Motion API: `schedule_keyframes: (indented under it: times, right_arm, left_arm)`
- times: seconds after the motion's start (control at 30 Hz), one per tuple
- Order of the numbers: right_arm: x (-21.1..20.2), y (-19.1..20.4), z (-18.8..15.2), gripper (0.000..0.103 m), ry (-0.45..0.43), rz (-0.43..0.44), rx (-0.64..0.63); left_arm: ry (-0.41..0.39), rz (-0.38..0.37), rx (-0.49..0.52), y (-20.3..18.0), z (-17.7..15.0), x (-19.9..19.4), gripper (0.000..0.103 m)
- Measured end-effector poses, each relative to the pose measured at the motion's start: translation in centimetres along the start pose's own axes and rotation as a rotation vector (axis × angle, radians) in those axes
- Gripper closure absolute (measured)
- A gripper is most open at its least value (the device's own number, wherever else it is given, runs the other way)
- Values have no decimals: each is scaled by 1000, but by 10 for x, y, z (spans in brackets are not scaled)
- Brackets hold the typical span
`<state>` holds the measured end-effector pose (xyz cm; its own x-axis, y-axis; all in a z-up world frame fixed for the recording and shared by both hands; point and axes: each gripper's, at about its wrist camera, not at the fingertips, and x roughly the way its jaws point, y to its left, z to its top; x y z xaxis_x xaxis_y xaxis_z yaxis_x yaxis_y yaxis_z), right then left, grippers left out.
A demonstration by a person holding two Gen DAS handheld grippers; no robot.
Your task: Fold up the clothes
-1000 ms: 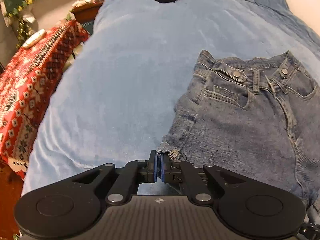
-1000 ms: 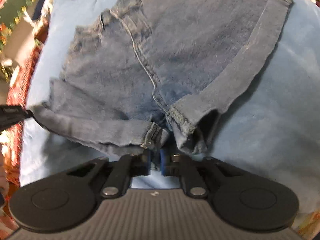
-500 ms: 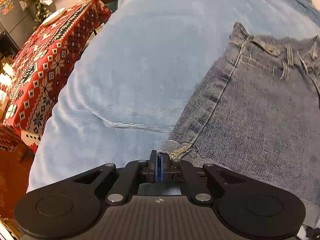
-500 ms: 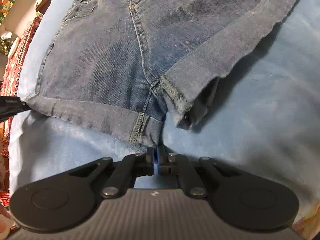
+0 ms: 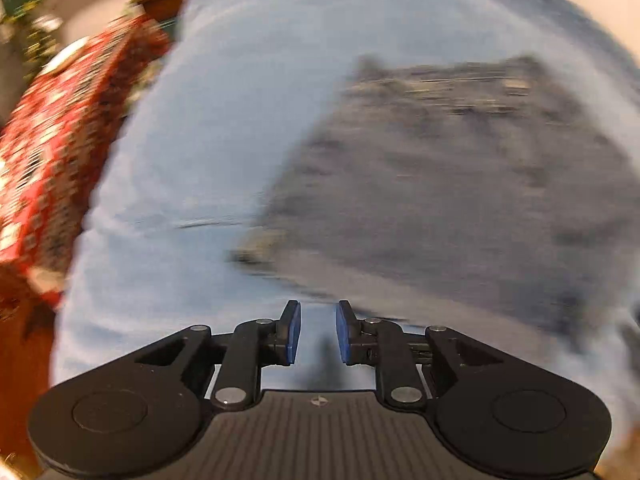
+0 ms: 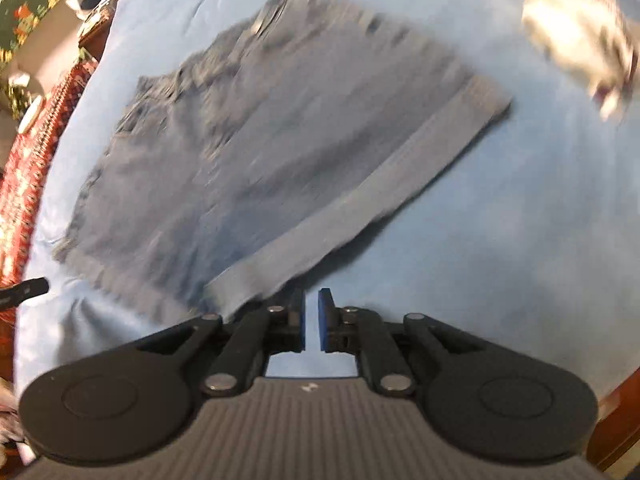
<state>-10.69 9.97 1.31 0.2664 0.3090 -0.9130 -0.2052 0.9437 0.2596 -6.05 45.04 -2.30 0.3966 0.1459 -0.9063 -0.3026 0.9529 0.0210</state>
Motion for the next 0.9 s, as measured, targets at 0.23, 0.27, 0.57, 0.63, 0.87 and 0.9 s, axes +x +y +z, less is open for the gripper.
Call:
schedule_keyframes:
  times: [0.23,0.27,0.57,0.63,0.87,0.9]
  right_arm:
    - [-18,-77,61,88,-70,-90,-256]
    - [-19,-89,68,85,-76,-94,-288]
    - [5,-142,96,72,-129,-104,-508]
    - [14,-140,95,72,-129,-79,-570]
    - [19,-137,97,74,-171,-48,-569]
    - [15,-138,99,74,-186,-36,-549]
  left_arm:
    - [-3,-185,155,-133,-17,-2,84]
    - [5,-190,162,-146,-19,2,84]
    - [90,-147,76,-186,-31,32,84]
    - [107,-154,27,-184,-28,36,84]
    - [132,-152,-38,-180,-26,42,84]
    - [133,-152,-43,-179,-26,42,84]
